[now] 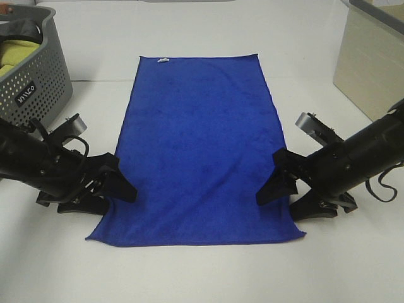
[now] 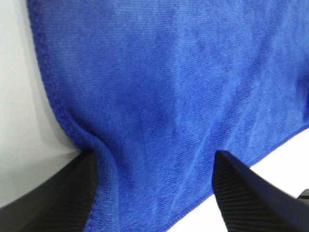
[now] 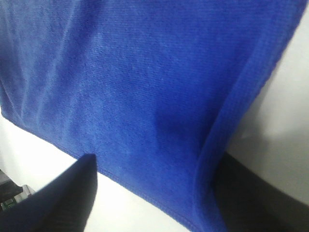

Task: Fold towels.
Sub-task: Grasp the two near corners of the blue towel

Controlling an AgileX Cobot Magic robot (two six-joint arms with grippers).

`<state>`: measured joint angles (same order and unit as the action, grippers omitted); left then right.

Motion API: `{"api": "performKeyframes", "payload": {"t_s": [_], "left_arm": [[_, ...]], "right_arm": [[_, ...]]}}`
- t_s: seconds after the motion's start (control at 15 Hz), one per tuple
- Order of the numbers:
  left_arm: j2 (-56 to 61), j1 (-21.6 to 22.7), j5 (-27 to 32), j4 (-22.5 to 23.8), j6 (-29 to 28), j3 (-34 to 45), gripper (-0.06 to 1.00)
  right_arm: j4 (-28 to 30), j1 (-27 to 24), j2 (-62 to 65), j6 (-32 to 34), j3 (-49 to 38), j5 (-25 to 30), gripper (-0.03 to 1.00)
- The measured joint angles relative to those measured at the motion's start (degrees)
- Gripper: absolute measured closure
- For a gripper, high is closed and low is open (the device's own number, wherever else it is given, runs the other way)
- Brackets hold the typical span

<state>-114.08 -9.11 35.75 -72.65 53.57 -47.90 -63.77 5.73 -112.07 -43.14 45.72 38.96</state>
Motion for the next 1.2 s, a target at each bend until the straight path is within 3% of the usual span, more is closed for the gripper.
{"api": "performKeyframes", "payload": {"t_s": [0.27,0.73,0.93,1.0,1.2], "left_arm": [[-0.69,0.0,1.2,-0.29,-0.11,-0.4,0.29],[-0.57,0.0,3.27,4.35,-5.33,-0.4,0.29],[-0.4,0.0,3.38,6.76,-9.05,-0.46,0.29],[-0.4,0.0,3.32,8.31,-13.35,-0.69,0.29],[-0.46,0.0,2.86,8.25,-14.27,-0.69,0.33]], "right_arm": [[-0.17,0.17,-0.4,1.49,0.29,0.0,0.33],[0.0,0.17,-0.4,1.49,0.34,-0.06,0.33],[0.06,0.17,-0.4,1.49,0.34,-0.06,0.33],[0.11,0.17,-0.52,1.49,0.34,-0.06,0.33],[0.23,0.17,-0.52,1.49,0.34,-0.17,0.36]]}}
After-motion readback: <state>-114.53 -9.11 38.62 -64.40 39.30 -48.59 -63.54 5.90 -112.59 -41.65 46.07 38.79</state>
